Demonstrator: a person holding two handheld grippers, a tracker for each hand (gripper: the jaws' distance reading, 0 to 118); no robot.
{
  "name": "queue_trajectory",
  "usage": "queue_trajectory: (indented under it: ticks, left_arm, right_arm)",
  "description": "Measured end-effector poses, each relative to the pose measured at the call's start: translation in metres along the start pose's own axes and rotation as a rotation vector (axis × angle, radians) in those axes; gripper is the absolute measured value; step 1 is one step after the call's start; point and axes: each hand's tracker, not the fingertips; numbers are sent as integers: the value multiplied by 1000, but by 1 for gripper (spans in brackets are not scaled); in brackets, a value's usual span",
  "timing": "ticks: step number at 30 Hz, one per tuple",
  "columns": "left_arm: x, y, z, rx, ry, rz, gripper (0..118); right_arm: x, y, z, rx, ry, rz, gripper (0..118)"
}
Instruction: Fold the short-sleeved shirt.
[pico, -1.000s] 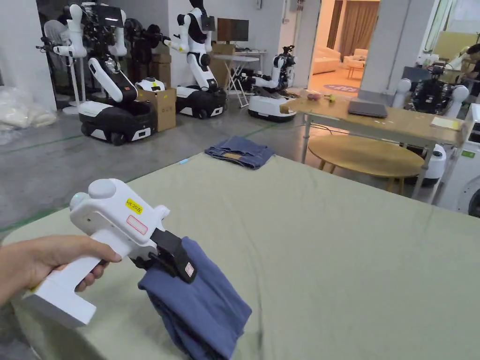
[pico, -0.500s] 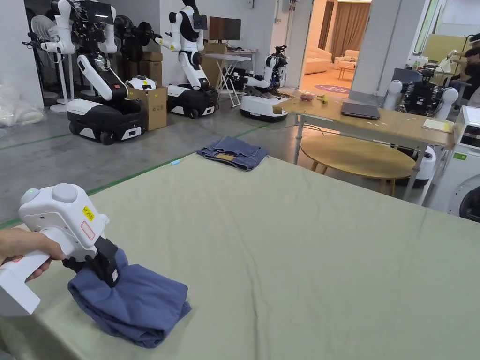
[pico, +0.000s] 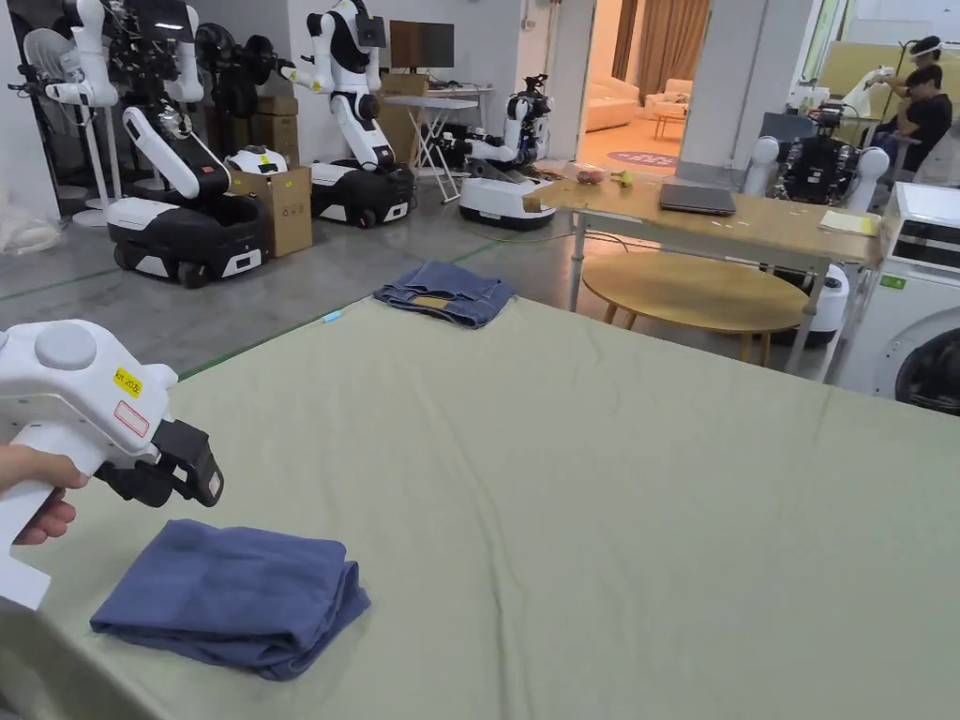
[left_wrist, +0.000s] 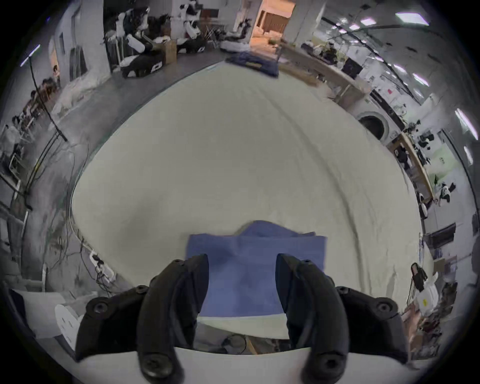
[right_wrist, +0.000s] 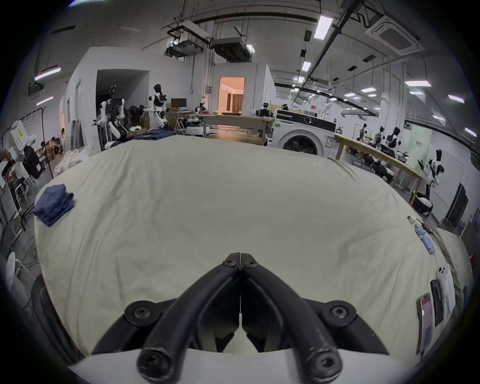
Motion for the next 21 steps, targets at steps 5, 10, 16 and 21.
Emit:
queue_trajectory:
  ticks: [5, 10, 16, 21]
  left_arm:
    - [82, -39, -19, 101, -120, -118, 53]
    - [172, -83, -44, 258, -243, -195, 53]
    - [266, -120, -65, 482, -245, -305, 53]
    - [333, -148, -63, 670, -173, -359, 52]
  right_arm:
    - [5, 4, 5, 29, -4, -39, 0]
    - [13, 10, 10, 59, -21, -76, 0]
    - [24, 18, 16, 100, -40, -115, 0]
    - [31, 29, 22, 135, -51, -134, 0]
